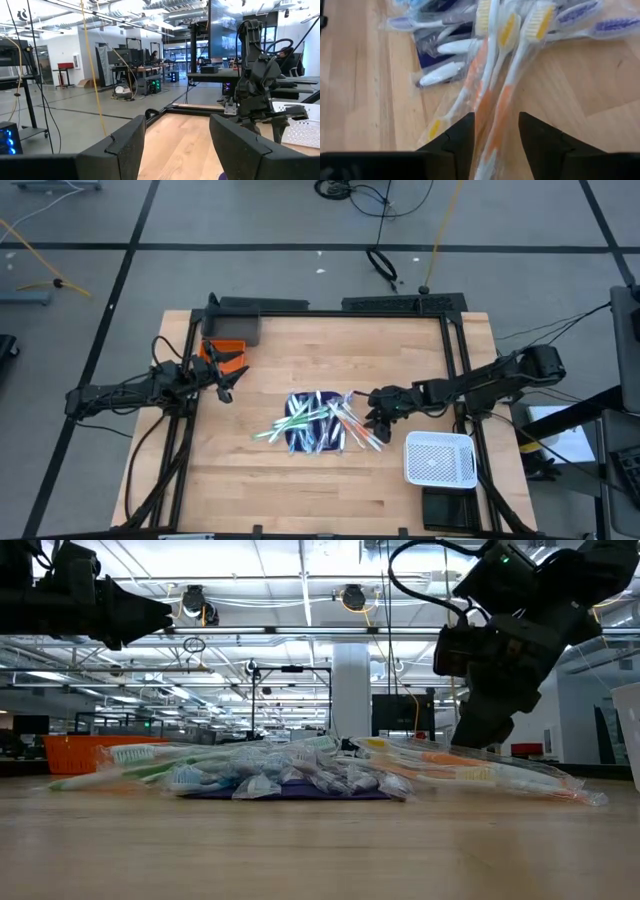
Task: Pick & Place Toothbrushes
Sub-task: Put the orange toothbrush into the transparent black bin
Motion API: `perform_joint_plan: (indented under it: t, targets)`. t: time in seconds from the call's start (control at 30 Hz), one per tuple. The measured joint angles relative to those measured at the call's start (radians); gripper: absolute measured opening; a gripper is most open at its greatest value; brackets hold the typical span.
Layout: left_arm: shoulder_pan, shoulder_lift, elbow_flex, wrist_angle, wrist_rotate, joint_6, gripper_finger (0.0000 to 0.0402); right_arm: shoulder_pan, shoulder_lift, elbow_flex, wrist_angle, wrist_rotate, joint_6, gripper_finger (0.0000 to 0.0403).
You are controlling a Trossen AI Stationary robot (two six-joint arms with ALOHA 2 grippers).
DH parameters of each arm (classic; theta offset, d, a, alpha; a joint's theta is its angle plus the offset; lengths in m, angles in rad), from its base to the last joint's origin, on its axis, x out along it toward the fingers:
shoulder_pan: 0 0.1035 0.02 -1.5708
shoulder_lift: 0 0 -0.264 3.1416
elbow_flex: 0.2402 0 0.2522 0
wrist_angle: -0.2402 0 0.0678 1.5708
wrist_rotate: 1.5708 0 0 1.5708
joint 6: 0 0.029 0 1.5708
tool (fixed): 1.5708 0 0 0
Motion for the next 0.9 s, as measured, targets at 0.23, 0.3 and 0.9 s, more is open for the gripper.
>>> perform_joint_plan:
  t: [0.23,0.3,0.9]
  targets:
    - [0.000,0.000,0.000,0.000,-0.001,-0.007,0.0223,0.015,0.008,0.000,0.032,-0.003,-0.001,0.0161]
    - [0.000,0.000,0.000,0.000,0.000,-0.010,0.0223,0.027,0.008,0.000,0.050,-0.003,0.001,0.0158]
    - [0.000,0.000,0.000,0.000,-0.001,-0.006,0.0223,0.102,0.022,0.000,0.066,0.079,-0.004,0.0135]
